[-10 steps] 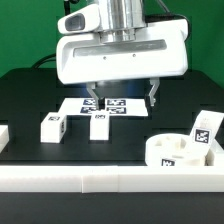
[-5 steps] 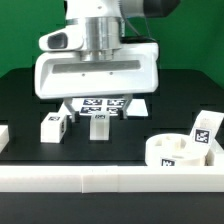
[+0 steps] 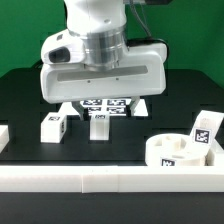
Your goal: Assemble stool
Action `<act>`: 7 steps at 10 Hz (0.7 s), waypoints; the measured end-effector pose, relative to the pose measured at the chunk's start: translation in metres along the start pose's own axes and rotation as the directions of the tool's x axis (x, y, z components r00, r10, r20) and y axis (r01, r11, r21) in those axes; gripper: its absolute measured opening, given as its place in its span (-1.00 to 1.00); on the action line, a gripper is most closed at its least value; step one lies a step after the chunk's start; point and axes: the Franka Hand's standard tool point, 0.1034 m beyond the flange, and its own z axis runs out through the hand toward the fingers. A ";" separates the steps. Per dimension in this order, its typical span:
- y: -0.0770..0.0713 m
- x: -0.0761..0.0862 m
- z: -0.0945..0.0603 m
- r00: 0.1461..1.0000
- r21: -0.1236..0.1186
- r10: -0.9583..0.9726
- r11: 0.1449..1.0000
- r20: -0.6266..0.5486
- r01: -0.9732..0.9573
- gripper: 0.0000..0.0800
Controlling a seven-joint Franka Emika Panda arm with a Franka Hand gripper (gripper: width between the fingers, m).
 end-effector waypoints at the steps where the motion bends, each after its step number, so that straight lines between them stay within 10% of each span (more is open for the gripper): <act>1: 0.002 -0.004 0.004 0.997 -0.006 0.013 1.000 0.071 -0.012 0.62; 7: 0.005 -0.018 0.023 0.818 0.018 0.004 1.000 0.575 -0.017 0.62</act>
Offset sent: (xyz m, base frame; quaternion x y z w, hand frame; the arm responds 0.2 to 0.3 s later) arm 0.0000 0.0000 0.0000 0.0000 -0.2667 0.0000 0.9638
